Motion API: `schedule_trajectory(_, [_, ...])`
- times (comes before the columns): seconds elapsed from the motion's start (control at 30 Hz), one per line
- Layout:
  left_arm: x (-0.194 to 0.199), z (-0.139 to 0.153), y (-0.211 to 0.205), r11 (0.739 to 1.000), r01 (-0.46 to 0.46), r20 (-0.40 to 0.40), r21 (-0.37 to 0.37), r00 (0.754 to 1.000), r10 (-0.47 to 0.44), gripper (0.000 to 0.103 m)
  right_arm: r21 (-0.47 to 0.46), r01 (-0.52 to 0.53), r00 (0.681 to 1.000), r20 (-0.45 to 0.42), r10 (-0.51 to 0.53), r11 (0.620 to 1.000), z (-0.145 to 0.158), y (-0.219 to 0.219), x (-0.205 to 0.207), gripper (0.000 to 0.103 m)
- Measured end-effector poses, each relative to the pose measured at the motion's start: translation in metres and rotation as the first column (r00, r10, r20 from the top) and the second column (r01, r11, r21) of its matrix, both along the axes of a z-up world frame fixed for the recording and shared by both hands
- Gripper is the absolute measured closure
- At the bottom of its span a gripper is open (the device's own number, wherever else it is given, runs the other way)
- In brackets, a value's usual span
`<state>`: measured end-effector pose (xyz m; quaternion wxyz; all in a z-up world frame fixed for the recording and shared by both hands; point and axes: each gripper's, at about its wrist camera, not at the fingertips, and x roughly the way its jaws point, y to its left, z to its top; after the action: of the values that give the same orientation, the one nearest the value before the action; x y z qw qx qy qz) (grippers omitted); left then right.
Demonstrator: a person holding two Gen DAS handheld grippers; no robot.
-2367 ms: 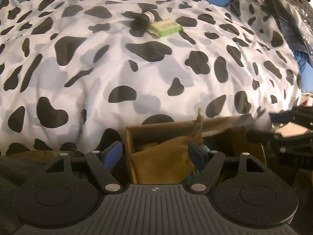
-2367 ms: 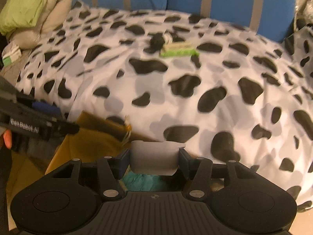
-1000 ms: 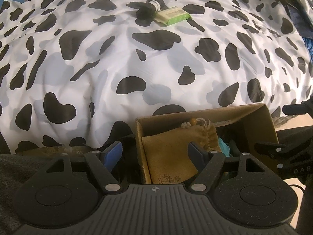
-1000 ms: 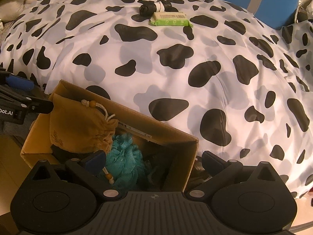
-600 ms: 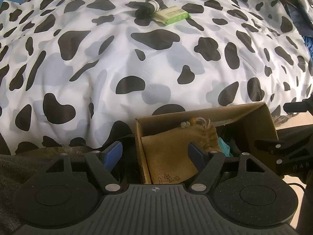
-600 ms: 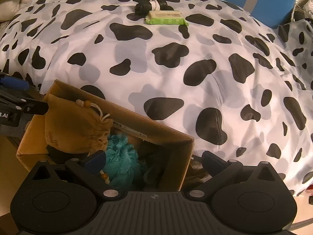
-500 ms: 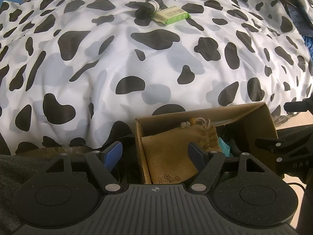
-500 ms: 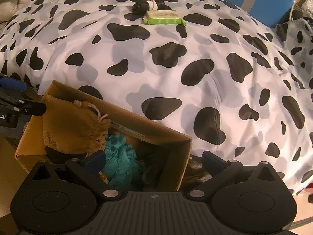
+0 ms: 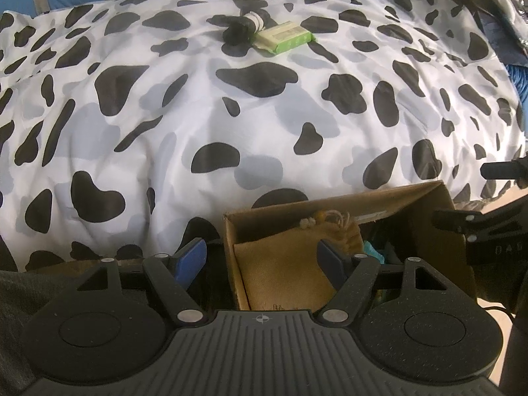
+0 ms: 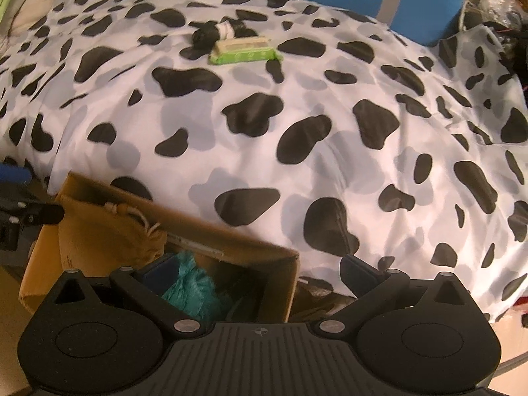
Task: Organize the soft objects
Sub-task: 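Open both grippers over the cardboard box and withdraw toward the sheet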
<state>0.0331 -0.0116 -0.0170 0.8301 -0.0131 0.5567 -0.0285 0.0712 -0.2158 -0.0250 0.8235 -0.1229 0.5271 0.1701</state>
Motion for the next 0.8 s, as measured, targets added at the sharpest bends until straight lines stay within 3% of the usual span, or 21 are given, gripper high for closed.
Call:
schedule_trajectory(0.57, [0.004,0.005,-0.003,0.999,0.012,0.046,-0.037,0.999,-0.011,0.030,0.098,0.045,0.999,0.009,-0.046,0.994,0.000,-0.007,0.024,0.000])
schedule_trajectory(0.8, [0.012,0.008,-0.006,0.999,0.033,0.101,-0.030,0.994,-0.030,0.030,0.121,0.007,0.995,0.094,-0.019,0.993,0.000,-0.001,0.035,0.000])
